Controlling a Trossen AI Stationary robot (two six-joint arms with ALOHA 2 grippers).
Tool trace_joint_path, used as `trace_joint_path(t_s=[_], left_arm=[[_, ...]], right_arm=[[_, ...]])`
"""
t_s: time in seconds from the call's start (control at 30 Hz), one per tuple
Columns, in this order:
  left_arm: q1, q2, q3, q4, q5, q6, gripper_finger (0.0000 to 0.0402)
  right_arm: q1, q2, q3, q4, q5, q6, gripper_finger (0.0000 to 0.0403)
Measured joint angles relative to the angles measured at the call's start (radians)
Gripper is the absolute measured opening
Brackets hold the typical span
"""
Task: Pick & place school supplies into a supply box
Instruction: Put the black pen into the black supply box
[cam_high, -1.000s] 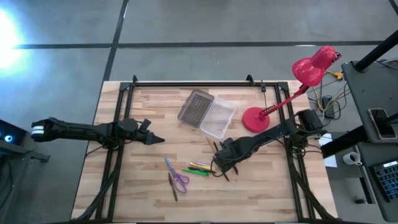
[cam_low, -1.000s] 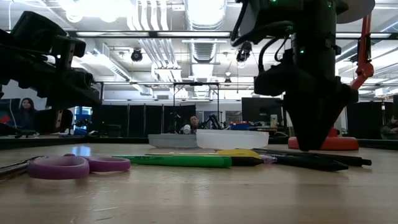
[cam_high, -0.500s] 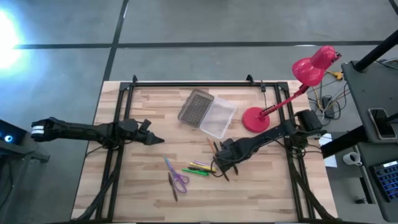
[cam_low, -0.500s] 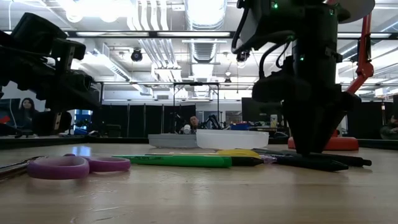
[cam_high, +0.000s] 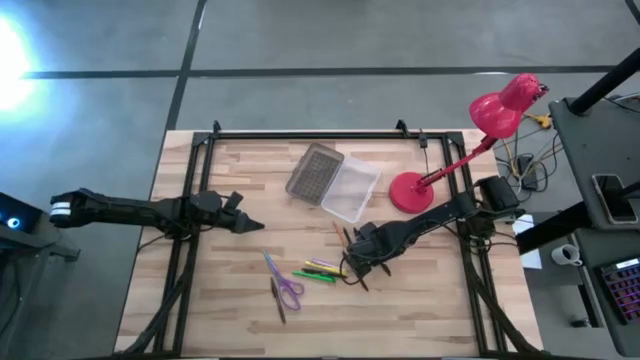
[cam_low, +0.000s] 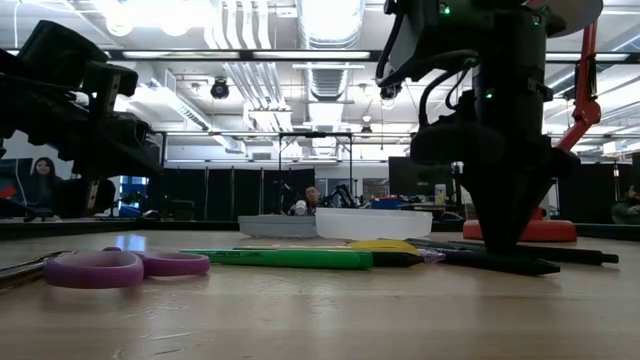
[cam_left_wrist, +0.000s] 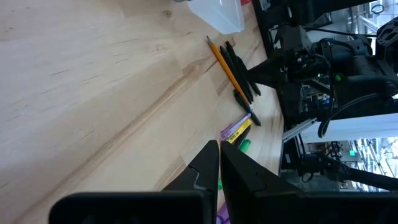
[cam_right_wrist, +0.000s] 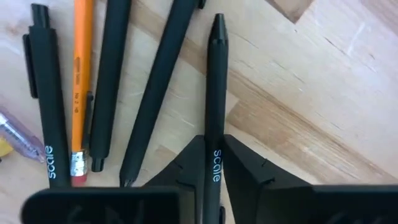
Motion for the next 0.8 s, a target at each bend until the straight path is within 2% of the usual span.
trace_joint_path(t_s=[0.1,0.23,0.37,0.5,0.63,0.8], left_arm=[[0.0,0.0,0.0,0.0,0.0,0.0,0.0],[0.0,0.0,0.0,0.001,0.0,0.0,0.0],[0.0,0.0,0.0,0.001,0.0,0.0,0.0],[0.0,0.0,0.0,0.001,0.0,0.0,0.0],[0.0,0.0,0.0,0.001,0.0,0.0,0.0],[0.0,0.0,0.0,0.001,-0.001,0.0,0.0]], right_arm=[[-0.004,0.0,0.0,0.036,-0.004,-0.006,0.0018],[-0.005,-0.012,0.0,0.073,0.002,0.02,0.0014],[-0.007,-0.059,0.0,0.084,0.056,0.1,0.0012],[-0.021,-0.148,0.0,0.102,0.166,0.205,0.0011],[-0.05,-0.26,-0.001,0.102,0.325,0.279,0.0011],[-0.143,-0.35,-0.012,0.098,0.518,0.361,0.0011]])
